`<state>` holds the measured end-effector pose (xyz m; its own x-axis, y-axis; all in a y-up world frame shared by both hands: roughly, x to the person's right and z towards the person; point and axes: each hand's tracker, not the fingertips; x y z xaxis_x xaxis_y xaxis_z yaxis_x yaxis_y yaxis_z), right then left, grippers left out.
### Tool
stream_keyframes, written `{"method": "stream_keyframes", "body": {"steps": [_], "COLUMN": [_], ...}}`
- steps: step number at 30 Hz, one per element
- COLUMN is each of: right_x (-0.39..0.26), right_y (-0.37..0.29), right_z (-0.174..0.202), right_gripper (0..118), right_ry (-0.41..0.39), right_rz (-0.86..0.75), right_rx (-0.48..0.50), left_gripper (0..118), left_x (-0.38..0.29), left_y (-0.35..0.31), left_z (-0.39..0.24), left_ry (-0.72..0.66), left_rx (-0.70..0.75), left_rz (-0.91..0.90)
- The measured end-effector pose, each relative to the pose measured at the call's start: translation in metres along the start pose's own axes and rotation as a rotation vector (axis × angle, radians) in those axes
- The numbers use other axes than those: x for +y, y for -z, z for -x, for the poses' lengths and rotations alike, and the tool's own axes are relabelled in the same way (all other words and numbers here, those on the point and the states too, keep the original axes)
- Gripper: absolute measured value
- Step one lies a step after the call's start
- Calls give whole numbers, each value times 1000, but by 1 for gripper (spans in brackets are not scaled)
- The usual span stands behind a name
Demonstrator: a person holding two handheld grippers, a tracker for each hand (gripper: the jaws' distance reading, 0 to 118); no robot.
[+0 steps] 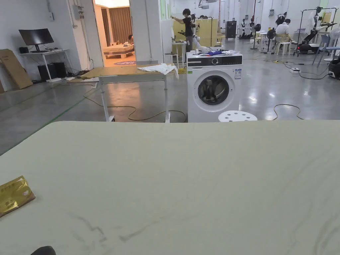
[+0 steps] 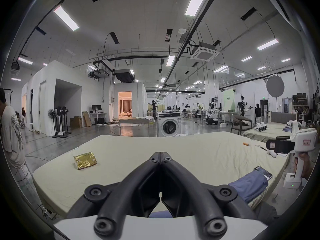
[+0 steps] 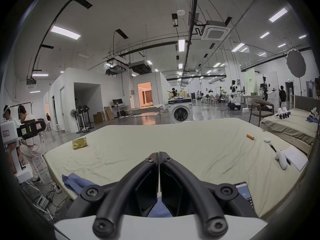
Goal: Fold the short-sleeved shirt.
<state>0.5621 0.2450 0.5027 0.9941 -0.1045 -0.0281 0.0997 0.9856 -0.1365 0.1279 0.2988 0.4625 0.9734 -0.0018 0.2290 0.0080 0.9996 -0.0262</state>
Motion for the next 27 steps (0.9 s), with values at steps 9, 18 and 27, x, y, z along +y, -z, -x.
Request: {"method": "stream_keyframes", "body": {"steps": [9,18,27], "right_x": [-11,-32,-34], "right_y": [-4,-4,0], "right_z": [-1,-9,-9], "right_gripper": [0,0,0], "right_ry": [26,152,157], "right_rz": [54,152,189], "right_rx": [-4,-2,-16], "left_gripper": [77,102,94], "left_x": [-41,-189,-227], "left_y": [26,86,117], "left_z": [87,212,200], "left_ry": [-427,-1011,-1187], "left_rx": [-120,-58,-217], "left_rz": [186,437,533]}}
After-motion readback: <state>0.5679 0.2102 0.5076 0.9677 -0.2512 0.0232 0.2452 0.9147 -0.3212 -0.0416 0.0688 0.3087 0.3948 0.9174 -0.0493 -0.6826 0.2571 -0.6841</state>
